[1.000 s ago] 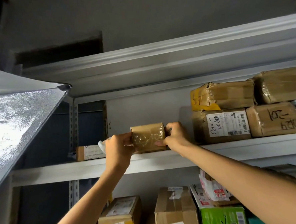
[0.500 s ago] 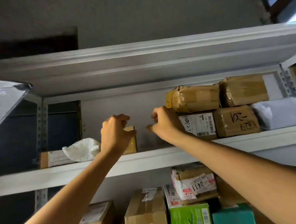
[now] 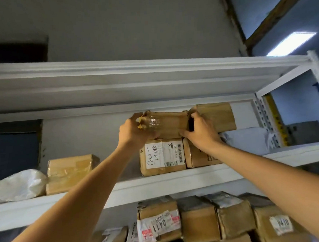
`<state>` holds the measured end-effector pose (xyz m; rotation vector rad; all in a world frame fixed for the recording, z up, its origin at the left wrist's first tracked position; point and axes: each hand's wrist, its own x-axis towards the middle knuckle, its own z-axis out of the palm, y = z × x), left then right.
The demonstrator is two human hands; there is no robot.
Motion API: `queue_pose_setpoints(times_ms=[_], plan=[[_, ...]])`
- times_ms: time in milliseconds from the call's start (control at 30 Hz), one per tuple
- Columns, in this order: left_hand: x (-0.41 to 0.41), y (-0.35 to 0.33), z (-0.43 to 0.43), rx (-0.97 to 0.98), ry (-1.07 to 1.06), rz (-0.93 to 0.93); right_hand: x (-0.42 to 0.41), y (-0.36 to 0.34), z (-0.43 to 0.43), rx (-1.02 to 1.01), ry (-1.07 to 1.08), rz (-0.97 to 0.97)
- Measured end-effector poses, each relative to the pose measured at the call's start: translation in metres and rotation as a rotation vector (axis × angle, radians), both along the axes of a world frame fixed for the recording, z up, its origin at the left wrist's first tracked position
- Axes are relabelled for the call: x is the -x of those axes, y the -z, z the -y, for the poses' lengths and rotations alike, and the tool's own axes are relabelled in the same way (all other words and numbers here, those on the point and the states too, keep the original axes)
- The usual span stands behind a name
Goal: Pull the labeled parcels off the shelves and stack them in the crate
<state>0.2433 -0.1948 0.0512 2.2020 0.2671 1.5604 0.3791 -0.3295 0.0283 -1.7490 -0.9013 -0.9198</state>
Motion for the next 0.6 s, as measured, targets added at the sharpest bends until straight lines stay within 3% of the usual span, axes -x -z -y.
queue_pose_setpoints(times_ms=[133,300,600], plan=[[-0.01,-0.002,-0.004,0.042,0.014,-0.035,-0.011,-0.007,-0.006,0.007,-0.151,-0.025],[-0.01,0.001,-0.013,0.134,0.098,0.016,-0.01,-0.017,-0.017,-0.08,-0.327,-0.206],[0.002,0.012,-0.007,0.37,0.371,0.274,0.003,-0.014,-0.005,-0.207,-0.49,-0.208]])
